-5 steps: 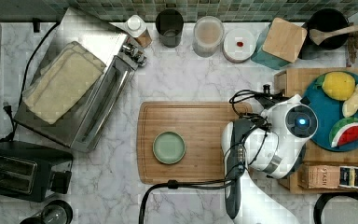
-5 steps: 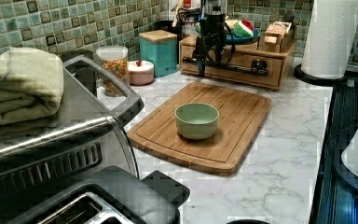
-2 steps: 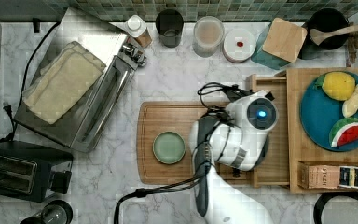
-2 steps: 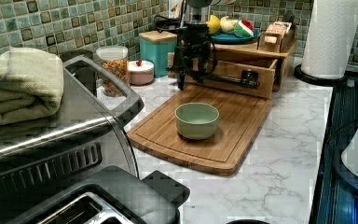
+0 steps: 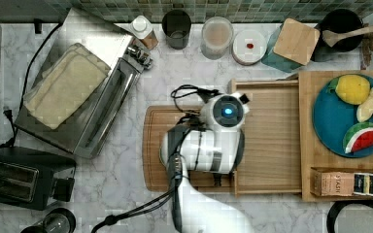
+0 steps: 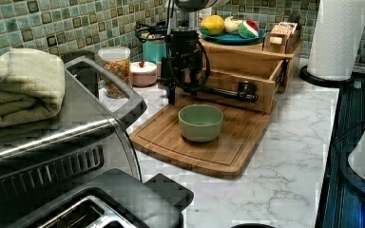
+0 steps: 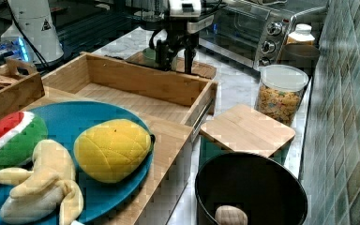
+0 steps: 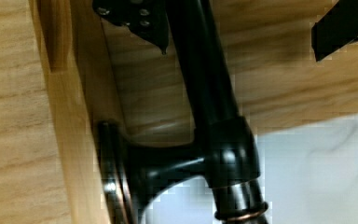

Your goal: Open the drawer.

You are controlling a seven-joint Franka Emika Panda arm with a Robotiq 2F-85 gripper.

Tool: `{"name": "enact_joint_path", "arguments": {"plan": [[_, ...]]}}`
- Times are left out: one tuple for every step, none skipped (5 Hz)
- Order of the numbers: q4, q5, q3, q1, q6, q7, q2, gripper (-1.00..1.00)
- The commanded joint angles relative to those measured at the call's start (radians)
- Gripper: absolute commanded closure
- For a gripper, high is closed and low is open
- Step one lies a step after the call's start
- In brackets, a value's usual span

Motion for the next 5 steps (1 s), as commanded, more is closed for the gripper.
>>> {"name": "enact_joint_path", "arguments": {"plan": [[-0.034, 0.06, 0.152, 0.046, -0.137, 0.098, -0.125, -1.0], [-0.034, 0.065, 0.112, 0.086, -0.137, 0.094, -0.126, -1.0], [-0.034, 0.065, 0.113, 0.085, -0.137, 0.094, -0.126, -1.0], [-0.034, 0.065, 0.11, 0.087, -0.137, 0.094, -0.126, -1.0], [-0.034, 0.065, 0.112, 0.086, -0.137, 0.094, -0.126, -1.0]]}}
